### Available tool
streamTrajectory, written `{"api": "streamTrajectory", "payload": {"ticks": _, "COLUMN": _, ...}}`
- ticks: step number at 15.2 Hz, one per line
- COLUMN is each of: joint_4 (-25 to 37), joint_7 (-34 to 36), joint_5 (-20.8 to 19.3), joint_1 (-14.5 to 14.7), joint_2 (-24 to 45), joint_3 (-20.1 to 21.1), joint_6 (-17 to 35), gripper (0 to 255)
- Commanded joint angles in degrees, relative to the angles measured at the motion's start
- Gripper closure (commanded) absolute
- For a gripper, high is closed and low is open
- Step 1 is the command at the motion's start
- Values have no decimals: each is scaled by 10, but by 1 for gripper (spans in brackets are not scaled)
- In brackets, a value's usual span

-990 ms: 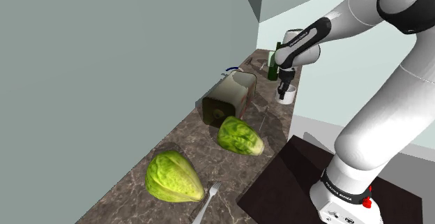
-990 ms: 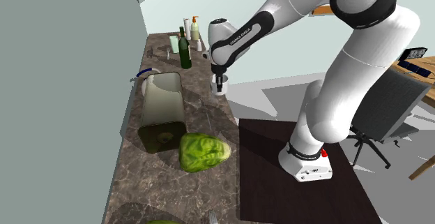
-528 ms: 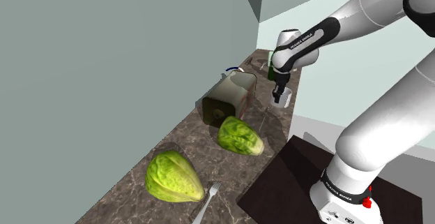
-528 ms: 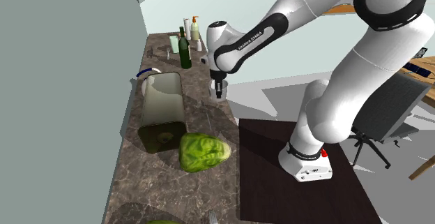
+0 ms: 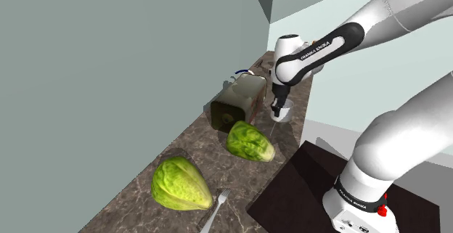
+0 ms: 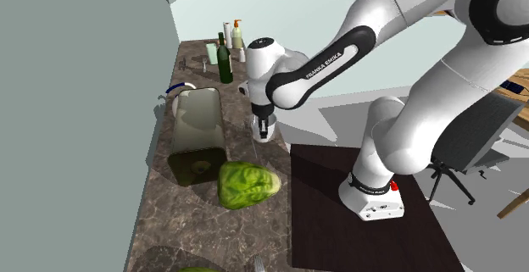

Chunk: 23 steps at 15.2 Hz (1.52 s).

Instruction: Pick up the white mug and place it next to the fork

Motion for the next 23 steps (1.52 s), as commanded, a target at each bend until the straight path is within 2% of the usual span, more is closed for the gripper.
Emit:
{"api": "streamTrajectory", "payload": {"ticks": 1, "joint_4": -10, "joint_7": 30, "joint_5": 9, "joint_1": 15, "joint_2": -16, "joint_3": 22, "joint_6": -8, "gripper": 255}}
{"api": "streamTrajectory", "payload": {"ticks": 12, "joint_4": -13, "joint_7": 197, "joint_5": 82, "joint_1": 114, "joint_2": -23, "joint_3": 150, "joint_6": -20, "gripper": 255}}
{"api": "streamTrajectory", "payload": {"ticks": 18, "joint_4": 24, "joint_7": 289, "joint_5": 113, "joint_1": 160, "joint_2": 14, "joint_3": 218, "joint_6": -22, "gripper": 255}}
{"api": "streamTrajectory", "payload": {"ticks": 23, "joint_4": 74, "joint_7": 366, "joint_5": 121, "joint_1": 188, "joint_2": 63, "joint_3": 272, "joint_6": -24, "gripper": 255}}
